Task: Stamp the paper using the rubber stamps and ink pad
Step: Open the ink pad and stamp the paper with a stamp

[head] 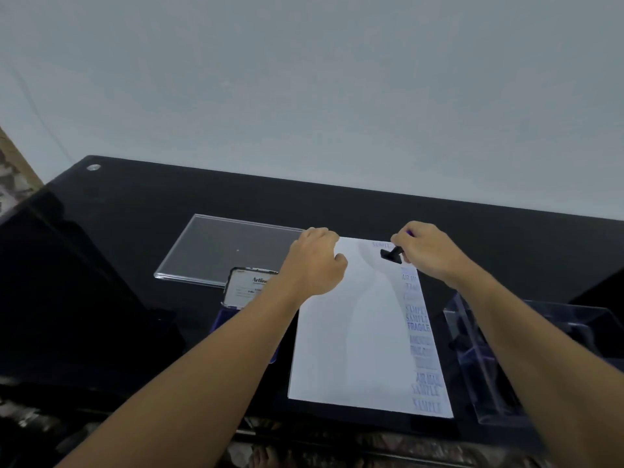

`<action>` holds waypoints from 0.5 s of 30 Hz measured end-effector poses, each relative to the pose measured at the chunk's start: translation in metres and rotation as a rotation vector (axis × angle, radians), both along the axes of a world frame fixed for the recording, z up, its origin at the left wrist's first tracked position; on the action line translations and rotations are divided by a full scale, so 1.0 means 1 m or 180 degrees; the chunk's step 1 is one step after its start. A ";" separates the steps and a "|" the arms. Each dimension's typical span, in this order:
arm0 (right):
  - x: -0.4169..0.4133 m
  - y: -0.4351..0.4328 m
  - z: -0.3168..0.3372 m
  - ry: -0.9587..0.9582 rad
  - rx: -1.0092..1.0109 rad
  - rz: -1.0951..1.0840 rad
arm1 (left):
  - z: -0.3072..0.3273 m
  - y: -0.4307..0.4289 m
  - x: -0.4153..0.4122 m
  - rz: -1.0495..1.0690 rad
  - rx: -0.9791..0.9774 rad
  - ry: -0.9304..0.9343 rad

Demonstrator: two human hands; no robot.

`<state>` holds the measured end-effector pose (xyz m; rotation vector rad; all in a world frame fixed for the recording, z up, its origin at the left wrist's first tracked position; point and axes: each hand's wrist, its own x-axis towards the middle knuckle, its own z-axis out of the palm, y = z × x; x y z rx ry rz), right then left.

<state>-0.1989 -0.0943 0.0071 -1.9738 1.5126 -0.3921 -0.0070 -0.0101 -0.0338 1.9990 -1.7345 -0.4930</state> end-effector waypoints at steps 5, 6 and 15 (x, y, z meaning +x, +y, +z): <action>0.002 -0.027 -0.014 0.0305 -0.0119 0.0179 | -0.015 -0.034 -0.005 -0.0027 0.0021 -0.0241; 0.004 -0.032 -0.016 0.0367 -0.0158 0.0225 | -0.017 -0.039 -0.007 -0.0034 -0.0014 -0.0272; 0.017 -0.056 -0.025 0.0711 -0.0455 0.0605 | -0.029 -0.068 -0.018 -0.0129 0.0123 -0.0496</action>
